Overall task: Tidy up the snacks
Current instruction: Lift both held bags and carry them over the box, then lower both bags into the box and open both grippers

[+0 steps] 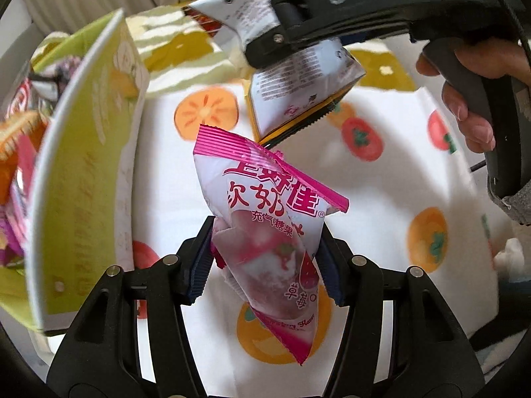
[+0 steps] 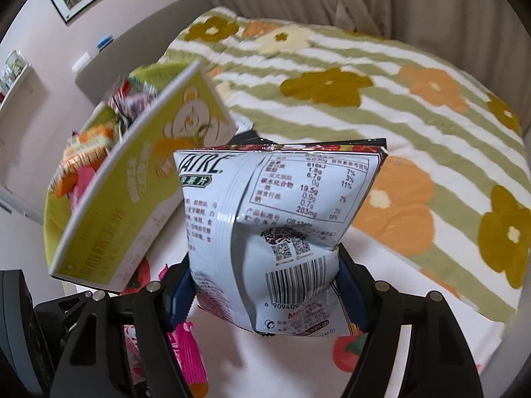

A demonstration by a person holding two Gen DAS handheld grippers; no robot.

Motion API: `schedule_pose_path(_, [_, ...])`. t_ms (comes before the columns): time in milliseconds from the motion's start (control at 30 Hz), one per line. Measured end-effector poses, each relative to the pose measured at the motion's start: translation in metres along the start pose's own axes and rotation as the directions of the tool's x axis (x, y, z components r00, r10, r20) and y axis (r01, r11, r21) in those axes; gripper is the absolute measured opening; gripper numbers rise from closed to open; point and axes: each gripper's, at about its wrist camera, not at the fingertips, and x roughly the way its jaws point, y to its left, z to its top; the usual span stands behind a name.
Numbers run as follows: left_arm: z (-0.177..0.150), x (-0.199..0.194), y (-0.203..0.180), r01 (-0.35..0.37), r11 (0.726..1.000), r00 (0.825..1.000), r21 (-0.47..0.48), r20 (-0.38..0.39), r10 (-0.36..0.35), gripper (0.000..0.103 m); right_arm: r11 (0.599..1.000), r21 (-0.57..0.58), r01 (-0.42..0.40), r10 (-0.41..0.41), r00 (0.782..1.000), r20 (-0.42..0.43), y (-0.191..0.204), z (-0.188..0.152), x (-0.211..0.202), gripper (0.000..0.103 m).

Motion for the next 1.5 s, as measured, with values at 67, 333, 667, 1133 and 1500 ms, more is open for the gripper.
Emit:
schedule_pose_path(67, [0.007,-0.014,-0.006,0.014,1.0,0.999,-0.001,0.036,-0.014,0.053,1.0,0.013,0.01,-0.01,1.0,0.018,-0.001,0.004,-0.018,0.07])
schedule_pose_path(333, [0.02,-0.1,0.028,0.035,0.998,0.98,-0.043,0.196,-0.026,0.053,0.998,0.023,0.057,-0.06,0.989,0.135,0.022,0.036,-0.095,0.07])
schedule_pose_path(667, [0.03,-0.161,0.155,-0.009,0.997,0.957,-0.076,0.287,0.031,0.053,0.996,0.058,0.068,-0.08,0.968,0.236,0.111,0.049,-0.112,0.07])
schedule_pose_path(1133, [0.002,-0.148,0.292,0.035,0.999,0.974,0.004,0.223,-0.035,0.07,0.955,0.293,0.039,-0.118,0.959,0.257,0.236,0.037,-0.058,0.07])
schedule_pose_path(1500, [-0.02,-0.163,0.335,0.105,0.993,0.964,-0.058,0.253,-0.087,0.103,0.919,0.384,0.086,-0.181,0.958,0.22,0.262,0.008,-0.043,0.07])
